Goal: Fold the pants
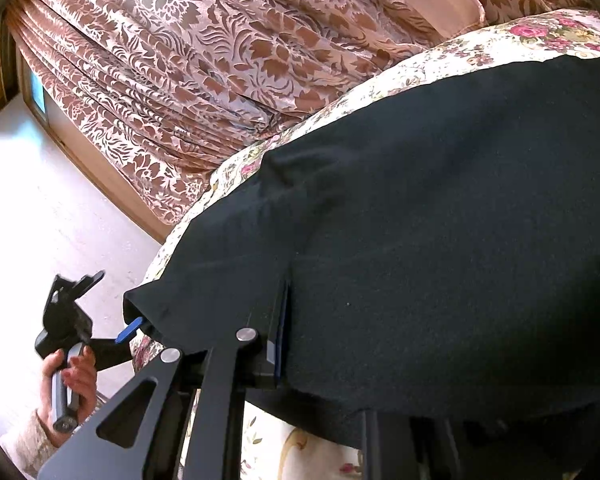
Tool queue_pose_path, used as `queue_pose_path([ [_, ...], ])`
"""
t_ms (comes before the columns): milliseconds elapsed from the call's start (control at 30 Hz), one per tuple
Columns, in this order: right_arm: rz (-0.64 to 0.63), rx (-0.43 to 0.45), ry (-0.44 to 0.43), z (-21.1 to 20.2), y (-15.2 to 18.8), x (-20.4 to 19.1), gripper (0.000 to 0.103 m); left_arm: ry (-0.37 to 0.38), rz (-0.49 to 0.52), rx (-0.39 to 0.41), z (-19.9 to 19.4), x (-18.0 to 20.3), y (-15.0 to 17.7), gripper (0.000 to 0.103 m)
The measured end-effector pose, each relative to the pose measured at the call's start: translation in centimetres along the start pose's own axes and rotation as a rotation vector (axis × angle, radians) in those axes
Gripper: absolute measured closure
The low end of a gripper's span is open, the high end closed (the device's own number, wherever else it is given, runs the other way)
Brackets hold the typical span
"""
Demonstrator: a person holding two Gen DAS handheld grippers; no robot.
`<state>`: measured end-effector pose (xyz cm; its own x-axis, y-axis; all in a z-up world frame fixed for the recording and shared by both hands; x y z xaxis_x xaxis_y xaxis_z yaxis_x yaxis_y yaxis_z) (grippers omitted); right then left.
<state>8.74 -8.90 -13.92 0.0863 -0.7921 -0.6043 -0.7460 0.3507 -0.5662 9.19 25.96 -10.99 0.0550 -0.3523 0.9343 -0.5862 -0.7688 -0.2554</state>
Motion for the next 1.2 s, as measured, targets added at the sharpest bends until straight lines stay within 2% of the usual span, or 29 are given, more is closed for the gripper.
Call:
queue_pose_path([
  [33, 0.003, -0.006, 0.012, 0.1, -0.1, 0.0, 0.09, 0.004, -0.009, 0.008, 0.4, -0.2, -0.4, 0.015],
  [67, 0.01, -0.011, 0.022, 0.1, -0.1, 0.0, 0.091, -0.014, -0.013, 0.017, 0.8, -0.7, -1.1, 0.033],
  [100, 0.021, -0.02, 0.035, 0.1, -0.3, 0.0, 0.091, -0.061, -0.013, 0.02, 1.2, -1.2, -1.7, 0.044],
  [167, 0.042, -0.035, 0.043, 0.1, -0.8, -0.2, 0.091, -0.13, 0.031, 0.027, 1.7, -1.2, -3.1, 0.091],
  [200, 0.051, -0.036, 0.028, -0.1, -1.3, -0.5, 0.09, -0.158, 0.066, 0.042, 1.5, -0.8, -3.8, 0.097],
  [267, 0.033, 0.007, -0.012, -1.4, -2.5, -1.9, 0.09, -0.121, 0.149, 0.069, 0.8, 1.6, -5.2, 0.097],
  [333, -0.027, 0.049, -0.019, -2.5, -3.1, -3.0, 0.09, -0.071, 0.287, 0.101, -0.4, 4.5, -5.5, 0.097],
  [400, -0.036, 0.028, -0.013, -2.5, -2.7, -3.0, 0.09, -0.073, 0.356, 0.097, -1.2, 4.9, -5.0, 0.097],
  [500, -0.026, -0.056, 0.032, -0.6, -0.9, -1.6, 0.09, -0.155, 0.298, 0.06, -1.3, 0.2, -4.0, 0.097],
  [567, -0.048, -0.074, 0.058, 0.3, 0.1, -1.0, 0.09, -0.195, 0.254, 0.048, -1.1, -3.2, -3.0, 0.097],
  [600, -0.061, -0.068, 0.059, 0.2, 0.1, -1.0, 0.09, -0.199, 0.244, 0.049, -1.2, -4.1, -2.6, 0.097],
  [633, -0.073, -0.069, 0.063, 0.1, 0.0, -1.1, 0.09, -0.172, 0.23, 0.071, -1.5, -4.8, -2.2, 0.097],
  [767, -0.056, -0.048, 0.037, -0.4, -0.2, -1.3, 0.09, -0.094, 0.186, 0.144, -2.8, -4.0, -2.5, 0.097],
  [833, -0.018, -0.056, 0.029, -0.1, 0.0, -0.9, 0.089, -0.111, 0.212, 0.152, -3.0, -3.7, -2.5, 0.097],
  [900, -0.034, -0.061, 0.049, 0.4, 0.5, -0.6, 0.09, -0.165, 0.242, 0.132, -2.5, -4.0, -2.2, 0.097],
  [933, -0.049, -0.054, 0.052, 0.4, 0.5, -0.7, 0.09, -0.166, 0.248, 0.137, -2.6, -4.3, -1.9, 0.097],
  [967, -0.053, -0.055, 0.054, 0.2, 0.6, -0.9, 0.088, -0.164, 0.249, 0.14, -2.7, -4.3, -1.8, 0.097],
  [1033, -0.029, -0.062, 0.012, -0.1, 0.3, -1.0, 0.076, -0.179, 0.264, 0.138, -3.0, -4.5, -1.4, 0.096],
  [1100, 0.013, -0.028, -0.012, -1.4, -0.3, -0.8, 0.054, -0.22, 0.293, 0.16, -4.0, -4.1, -1.2, 0.086],
  [1167, 0.053, -0.003, -0.023, -2.4, -0.8, -0.3, 0.05, -0.243, 0.323, 0.211, -5.4, -3.0, -1.1, 0.064],
  [1200, 0.088, 0.01, -0.019, -3.1, -1.2, 0.5, 0.05, -0.248, 0.336, 0.24, -6.0, -2.4, -1.2, 0.059],
])
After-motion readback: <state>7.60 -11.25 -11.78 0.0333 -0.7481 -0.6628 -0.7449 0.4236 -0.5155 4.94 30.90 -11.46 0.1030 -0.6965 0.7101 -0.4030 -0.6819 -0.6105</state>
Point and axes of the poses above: each gripper's, at about its wrist camera, not at the fingertips, and z roughly the way its jaws point, x to its right, y to its underside, the point moved 8 cm from there along z, roughly the way its jaws point, and after that the axes turned 9 degrees about y, right-handed, at the moved point
